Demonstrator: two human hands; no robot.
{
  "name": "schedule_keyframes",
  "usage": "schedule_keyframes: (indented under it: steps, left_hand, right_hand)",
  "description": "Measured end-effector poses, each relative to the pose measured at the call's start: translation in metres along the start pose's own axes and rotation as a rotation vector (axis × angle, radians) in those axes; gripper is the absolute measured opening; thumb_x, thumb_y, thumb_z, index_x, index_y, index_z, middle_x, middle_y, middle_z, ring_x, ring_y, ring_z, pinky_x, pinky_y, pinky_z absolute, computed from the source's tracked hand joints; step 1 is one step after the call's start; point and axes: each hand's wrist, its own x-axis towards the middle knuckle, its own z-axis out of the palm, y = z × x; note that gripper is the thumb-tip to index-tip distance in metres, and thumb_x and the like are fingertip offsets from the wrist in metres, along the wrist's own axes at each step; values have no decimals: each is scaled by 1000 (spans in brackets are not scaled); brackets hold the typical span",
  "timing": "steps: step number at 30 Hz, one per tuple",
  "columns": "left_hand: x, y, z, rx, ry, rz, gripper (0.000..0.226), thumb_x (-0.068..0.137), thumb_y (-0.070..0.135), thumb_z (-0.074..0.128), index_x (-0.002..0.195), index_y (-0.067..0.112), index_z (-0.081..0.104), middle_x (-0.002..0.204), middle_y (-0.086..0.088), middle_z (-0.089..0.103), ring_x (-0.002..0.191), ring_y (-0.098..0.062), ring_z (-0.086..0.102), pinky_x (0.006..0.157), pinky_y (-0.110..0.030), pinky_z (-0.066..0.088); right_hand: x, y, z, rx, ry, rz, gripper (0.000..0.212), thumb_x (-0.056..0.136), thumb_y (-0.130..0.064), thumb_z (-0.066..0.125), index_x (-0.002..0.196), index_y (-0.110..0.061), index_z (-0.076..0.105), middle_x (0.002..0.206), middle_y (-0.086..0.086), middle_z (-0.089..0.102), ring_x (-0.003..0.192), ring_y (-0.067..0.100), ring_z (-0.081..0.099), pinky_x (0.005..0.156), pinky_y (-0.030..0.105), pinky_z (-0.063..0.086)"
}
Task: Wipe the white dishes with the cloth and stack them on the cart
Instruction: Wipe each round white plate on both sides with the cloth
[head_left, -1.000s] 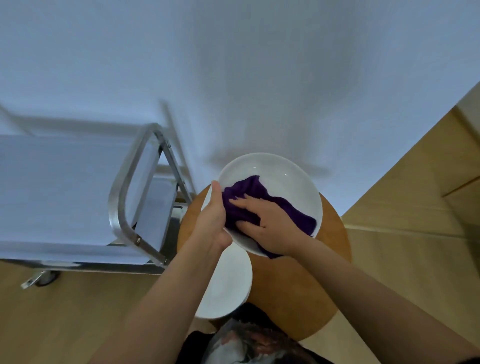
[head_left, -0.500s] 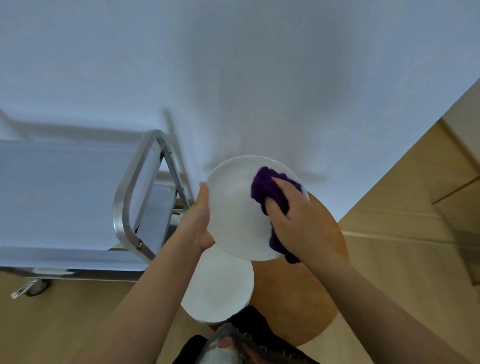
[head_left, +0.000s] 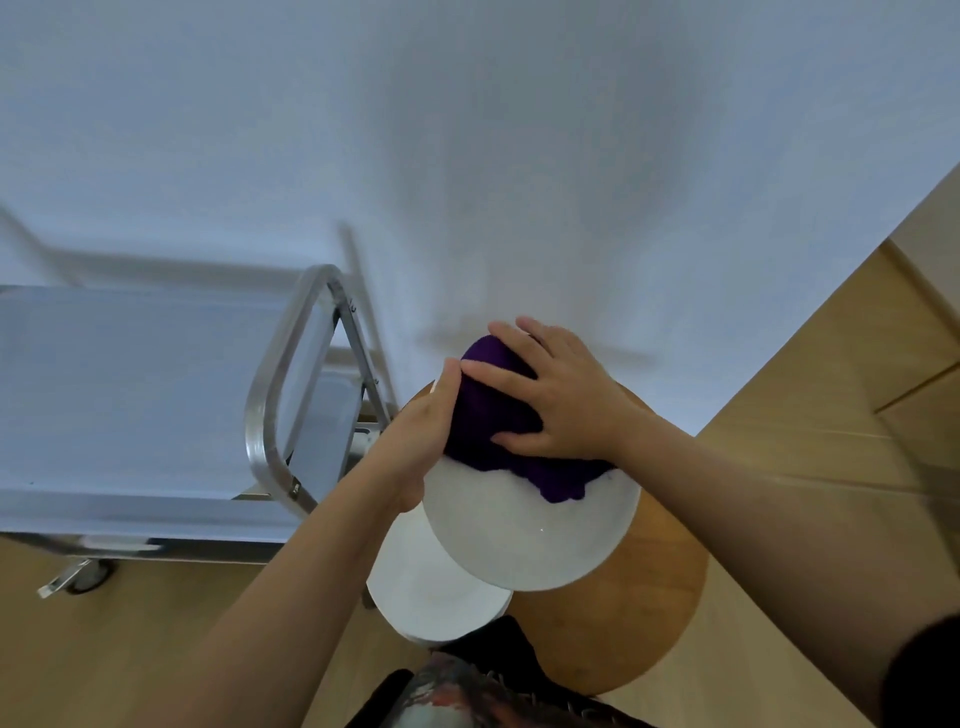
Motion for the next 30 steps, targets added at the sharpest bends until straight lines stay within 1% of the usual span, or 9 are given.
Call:
schedule_keyframes:
  steps: [3,5,8,11,15,17,20,24,30]
  left_hand:
    - [-3,5,-6,31,64,51,51,85,73,36,98,34,66,93,1,75,87,-18,72,69,-34,58]
    - [-3,7,-11,-12,144,83,49,84,72,39,90,32,66,80,4,75,74,-15,72,55,-28,55]
    - [0,7,-12,-68,230,106,49,80,75,40,85,33,63,80,2,74,73,-18,71,51,-30,54]
    - [1,9,-9,-211,261,61,57,78,76,43,102,28,63,95,-2,72,85,-25,69,64,-38,56]
    - [1,18,-9,-455,349,47,46,77,74,50,91,31,58,70,7,72,55,-16,70,43,-31,52]
    - [4,20,-1,-510,429,48,48,79,73,49,96,30,58,83,6,71,68,-17,71,51,-31,55]
    - [7,22,19,-599,520,113,68,82,73,43,130,26,51,126,0,58,113,-25,57,95,-49,49]
    - [4,22,29,-654,514,191,58,90,63,42,136,27,45,128,-3,58,112,-26,59,95,-48,50]
    - [0,35,-28,-591,57,162,31,98,33,45,105,17,71,91,-6,75,81,-24,72,61,-35,59]
  right_hand:
    - [2,9,-9,169,89,239,69,76,-45,63,139,-25,43,120,11,54,92,30,59,71,38,51]
    - [0,17,-11,368,114,487,71,78,-43,64,141,-36,31,121,2,52,97,23,57,76,32,48]
    - [-2,20,-13,555,207,681,70,78,-42,66,136,-45,26,127,-14,50,104,9,50,87,25,39]
    - [-5,15,-9,744,268,922,68,74,-41,71,131,-40,34,106,-32,48,92,0,49,80,21,39]
    - [-11,-2,6,1111,397,1280,53,72,-33,77,115,-28,46,95,-18,55,86,5,57,62,20,44]
    - [-5,-19,15,1283,534,1422,43,72,-26,79,104,-27,50,94,-8,60,87,14,61,60,23,47]
    - [11,-49,27,1441,696,1625,50,72,-22,79,114,-18,51,98,-1,62,81,14,61,54,23,46]
    - [22,-38,19,1345,607,1561,49,75,-17,77,114,-11,49,103,4,60,83,16,59,61,23,48]
    - [2,15,-28,1037,194,1173,47,69,-23,80,106,-23,51,95,-9,58,86,11,57,67,26,48]
